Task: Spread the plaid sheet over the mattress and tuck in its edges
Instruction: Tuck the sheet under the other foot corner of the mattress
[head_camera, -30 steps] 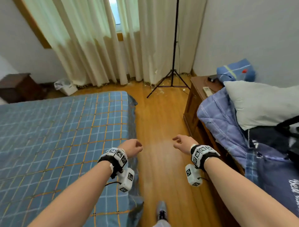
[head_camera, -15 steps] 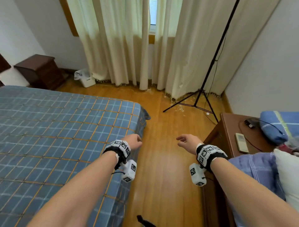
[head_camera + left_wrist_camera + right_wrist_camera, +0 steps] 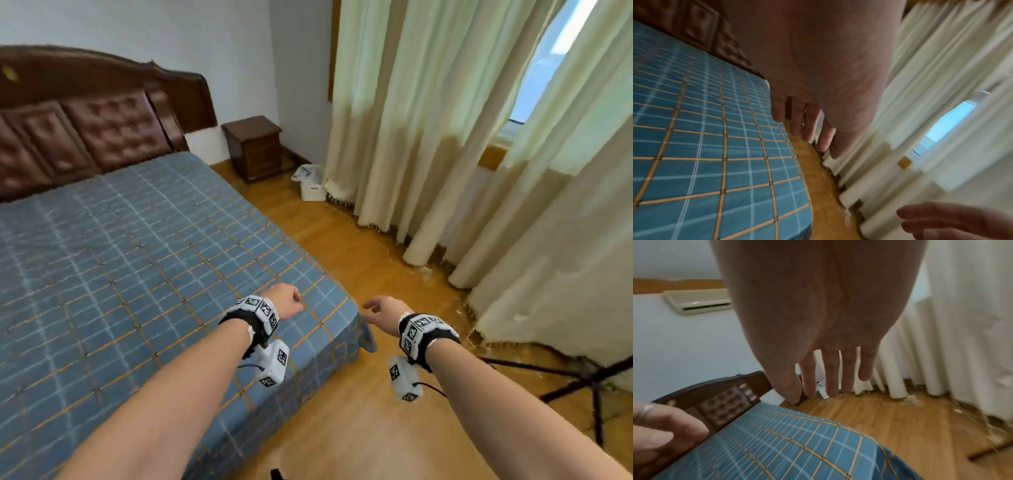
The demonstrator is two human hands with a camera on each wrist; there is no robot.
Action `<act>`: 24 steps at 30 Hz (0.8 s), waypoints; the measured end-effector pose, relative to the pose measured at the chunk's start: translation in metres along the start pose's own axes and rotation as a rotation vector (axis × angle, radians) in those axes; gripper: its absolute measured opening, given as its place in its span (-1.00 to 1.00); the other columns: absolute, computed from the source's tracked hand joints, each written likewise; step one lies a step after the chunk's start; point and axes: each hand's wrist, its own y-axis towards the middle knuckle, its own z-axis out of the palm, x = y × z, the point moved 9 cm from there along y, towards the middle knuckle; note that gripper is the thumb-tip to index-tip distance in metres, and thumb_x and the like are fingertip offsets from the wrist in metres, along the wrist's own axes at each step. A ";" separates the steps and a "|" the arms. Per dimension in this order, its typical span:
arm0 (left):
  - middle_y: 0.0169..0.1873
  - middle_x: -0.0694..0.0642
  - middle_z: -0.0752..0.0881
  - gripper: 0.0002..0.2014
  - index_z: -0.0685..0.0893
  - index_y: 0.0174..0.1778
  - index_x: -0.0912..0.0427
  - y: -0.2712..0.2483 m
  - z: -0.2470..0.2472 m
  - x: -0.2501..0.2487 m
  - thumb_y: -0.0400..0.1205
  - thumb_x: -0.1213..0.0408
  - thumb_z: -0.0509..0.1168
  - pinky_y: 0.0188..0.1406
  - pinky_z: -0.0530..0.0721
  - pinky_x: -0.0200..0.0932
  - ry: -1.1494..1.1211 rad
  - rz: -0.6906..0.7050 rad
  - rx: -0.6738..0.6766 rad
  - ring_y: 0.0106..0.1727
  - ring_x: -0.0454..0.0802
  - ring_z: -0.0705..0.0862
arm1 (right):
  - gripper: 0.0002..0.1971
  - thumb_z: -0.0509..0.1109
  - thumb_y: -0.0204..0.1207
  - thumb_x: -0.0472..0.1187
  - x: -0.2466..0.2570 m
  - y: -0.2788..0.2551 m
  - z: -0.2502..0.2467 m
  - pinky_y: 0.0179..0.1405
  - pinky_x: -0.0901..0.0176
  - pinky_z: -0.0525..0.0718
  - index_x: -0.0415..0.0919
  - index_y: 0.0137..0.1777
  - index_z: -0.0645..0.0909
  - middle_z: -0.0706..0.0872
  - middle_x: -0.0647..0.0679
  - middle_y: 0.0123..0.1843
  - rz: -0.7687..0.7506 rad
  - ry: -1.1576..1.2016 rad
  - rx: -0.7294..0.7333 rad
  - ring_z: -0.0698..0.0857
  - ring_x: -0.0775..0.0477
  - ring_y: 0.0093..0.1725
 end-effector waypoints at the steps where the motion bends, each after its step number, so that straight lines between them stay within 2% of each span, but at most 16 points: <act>1: 0.29 0.04 0.69 -0.67 0.67 0.25 -0.02 0.011 -0.016 -0.004 0.59 0.01 0.30 0.21 0.62 -0.09 -0.029 -0.042 -0.048 0.27 0.08 0.67 | -0.59 0.34 0.60 0.05 0.005 0.025 -0.024 0.14 0.09 0.68 0.07 0.44 0.55 0.67 -0.03 0.36 -0.050 -0.046 0.012 0.69 -0.11 0.25; 5: 0.31 0.00 0.67 -0.64 0.65 0.30 -0.05 0.045 -0.062 -0.012 0.59 0.00 0.28 0.26 0.61 -0.04 -0.104 -0.197 -0.129 0.30 0.07 0.64 | -0.59 0.33 0.57 0.09 0.049 0.102 -0.087 0.20 0.06 0.67 0.14 0.41 0.54 0.67 -0.01 0.38 -0.276 -0.186 0.062 0.67 -0.11 0.28; 9: 0.28 0.02 0.68 -0.68 0.67 0.28 0.02 0.104 -0.080 -0.004 0.63 0.06 0.28 0.24 0.58 -0.09 -0.189 -0.318 -0.163 0.30 0.05 0.64 | -0.57 0.33 0.57 0.11 0.072 0.180 -0.116 0.20 0.00 0.69 0.14 0.43 0.51 0.64 -0.01 0.41 -0.403 -0.302 0.126 0.68 -0.11 0.28; 12: 0.21 -0.06 0.72 -0.73 0.69 0.19 -0.04 0.161 -0.062 0.004 0.60 0.05 0.31 0.22 0.59 -0.13 -0.312 -0.381 -0.204 0.24 0.01 0.67 | -0.56 0.32 0.57 0.09 0.066 0.240 -0.132 0.15 0.01 0.71 0.12 0.46 0.49 0.64 -0.02 0.41 -0.458 -0.391 0.145 0.70 -0.12 0.24; 16: 0.10 -0.10 0.77 -0.78 0.73 0.10 -0.03 0.223 -0.025 -0.007 0.57 0.07 0.34 0.17 0.63 -0.16 -0.413 -0.472 -0.125 0.16 0.00 0.72 | -0.53 0.30 0.57 0.07 0.034 0.312 -0.145 0.13 -0.05 0.73 0.09 0.48 0.45 0.66 -0.03 0.38 -0.456 -0.511 0.244 0.71 -0.14 0.20; 18: 0.05 -0.09 0.77 -0.85 0.73 0.00 -0.05 0.238 -0.017 -0.016 0.56 0.09 0.35 0.14 0.64 -0.16 -0.466 -0.496 -0.116 0.13 0.01 0.73 | -0.50 0.30 0.57 0.08 0.027 0.342 -0.145 0.16 -0.06 0.72 0.08 0.51 0.44 0.66 -0.04 0.39 -0.444 -0.571 0.312 0.70 -0.16 0.24; 21: 0.08 -0.07 0.77 -0.83 0.74 0.03 -0.06 0.253 -0.020 -0.012 0.56 0.09 0.34 0.17 0.63 -0.14 -0.564 -0.606 -0.178 0.15 0.00 0.71 | -0.49 0.31 0.57 0.08 0.049 0.386 -0.140 0.22 -0.05 0.69 0.06 0.52 0.44 0.63 -0.05 0.43 -0.512 -0.636 0.380 0.67 -0.17 0.30; 24: 0.09 -0.02 0.77 -0.78 0.74 0.12 0.04 0.251 -0.011 0.003 0.61 0.11 0.33 0.24 0.63 -0.09 -0.645 -0.793 -0.245 0.18 0.02 0.71 | -0.47 0.30 0.56 0.07 0.081 0.419 -0.116 0.31 -0.01 0.62 0.04 0.53 0.44 0.61 -0.04 0.45 -0.677 -0.711 0.471 0.62 -0.16 0.38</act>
